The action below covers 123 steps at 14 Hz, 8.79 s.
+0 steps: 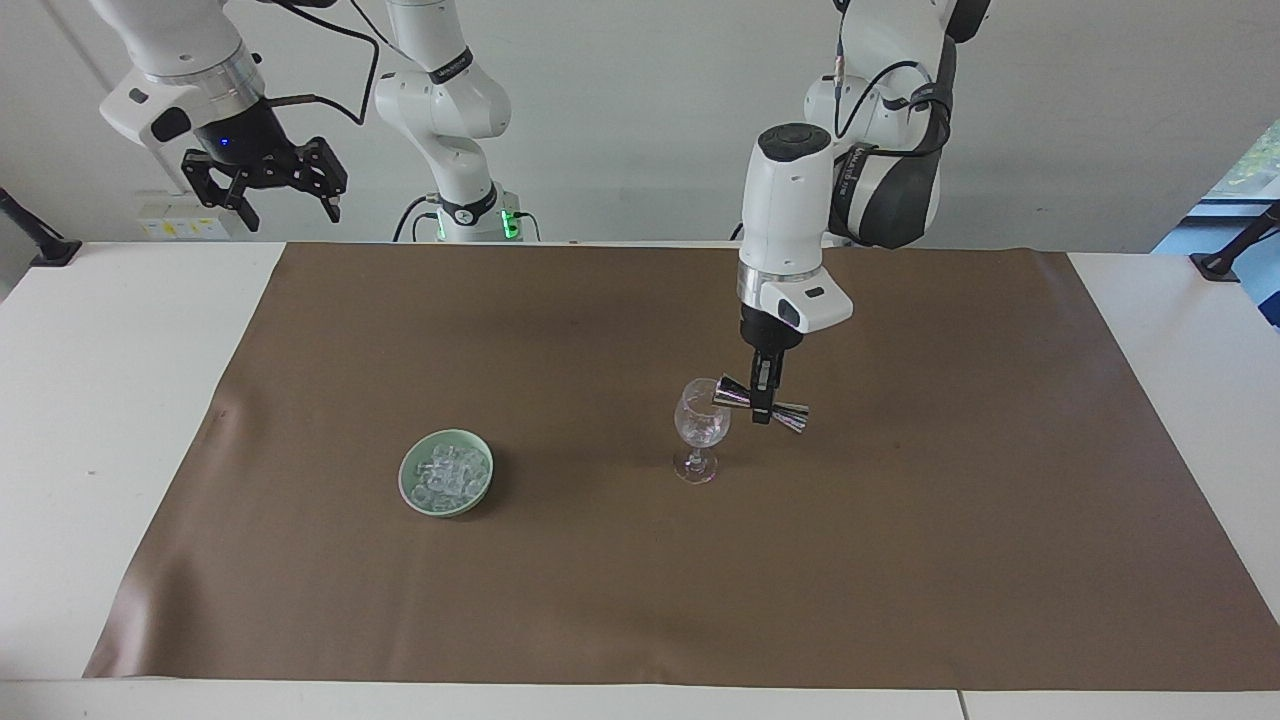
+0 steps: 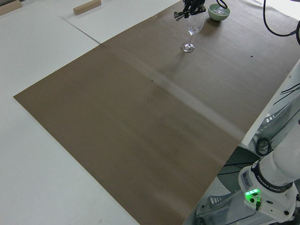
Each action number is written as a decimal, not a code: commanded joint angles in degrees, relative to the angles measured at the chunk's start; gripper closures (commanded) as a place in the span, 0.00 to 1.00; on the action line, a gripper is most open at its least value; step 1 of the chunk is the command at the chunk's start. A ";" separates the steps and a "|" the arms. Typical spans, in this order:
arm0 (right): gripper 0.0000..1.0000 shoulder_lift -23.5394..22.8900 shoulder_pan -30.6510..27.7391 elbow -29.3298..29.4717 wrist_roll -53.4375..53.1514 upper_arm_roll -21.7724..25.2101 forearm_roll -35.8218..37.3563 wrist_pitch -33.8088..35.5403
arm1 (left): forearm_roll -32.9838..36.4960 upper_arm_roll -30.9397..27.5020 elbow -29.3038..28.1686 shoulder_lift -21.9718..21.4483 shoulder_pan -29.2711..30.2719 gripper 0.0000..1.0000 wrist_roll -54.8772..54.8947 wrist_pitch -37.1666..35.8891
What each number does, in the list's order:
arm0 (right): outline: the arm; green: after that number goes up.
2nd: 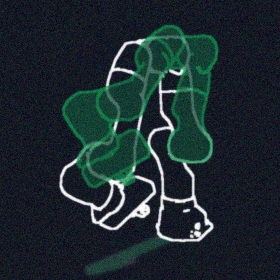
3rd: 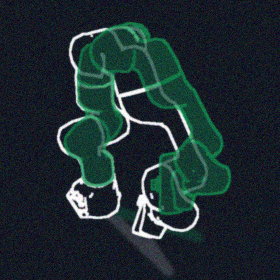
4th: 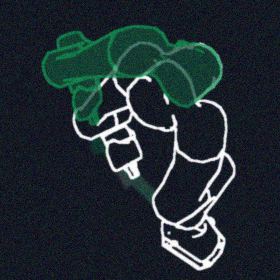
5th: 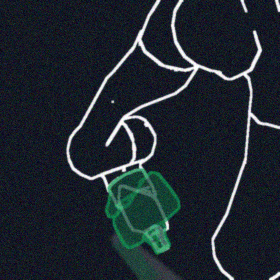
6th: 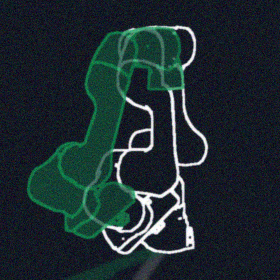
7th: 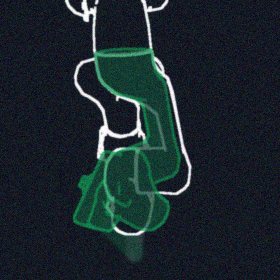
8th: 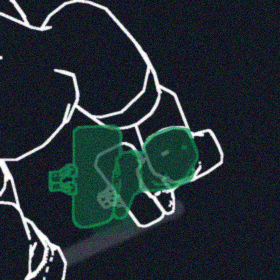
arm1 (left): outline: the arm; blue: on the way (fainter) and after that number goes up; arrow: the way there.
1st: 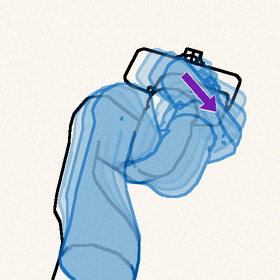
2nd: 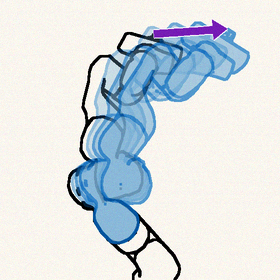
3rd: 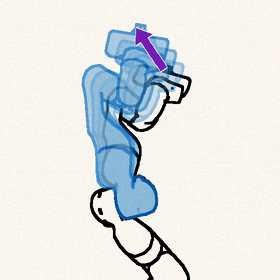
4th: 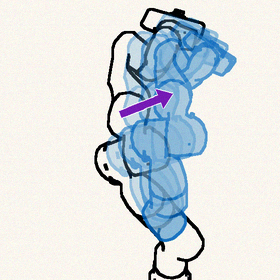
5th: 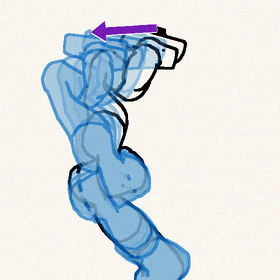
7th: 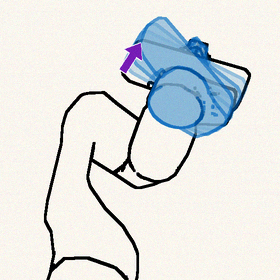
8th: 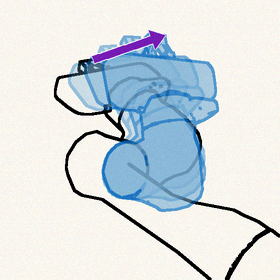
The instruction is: Pour wine and add ice with both arms
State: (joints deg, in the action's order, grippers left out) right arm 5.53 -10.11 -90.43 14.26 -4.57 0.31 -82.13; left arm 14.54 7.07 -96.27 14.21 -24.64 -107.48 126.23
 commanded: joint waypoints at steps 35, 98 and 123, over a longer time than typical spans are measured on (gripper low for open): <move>0.00 -19.05 10.98 -22.16 -21.03 -0.35 0.31 -49.26 | 6.29 -1.10 6.01 2.49 -3.30 1.00 -2.82 -6.97; 0.97 -25.66 10.98 -17.06 -34.13 -0.26 0.48 -54.55 | -71.58 -1.01 -10.95 6.00 41.25 1.00 53.24 -24.19; 1.00 -21.35 30.06 -1.33 -51.18 -10.98 -0.83 -49.62 | -79.58 -1.01 -12.44 14.01 46.79 1.00 62.39 -23.84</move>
State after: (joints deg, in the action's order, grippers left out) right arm -14.76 20.53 -92.88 -36.09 -14.45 0.11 -130.88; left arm -63.44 5.58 -107.62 28.11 21.04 -47.03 102.93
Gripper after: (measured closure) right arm 0.749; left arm 0.784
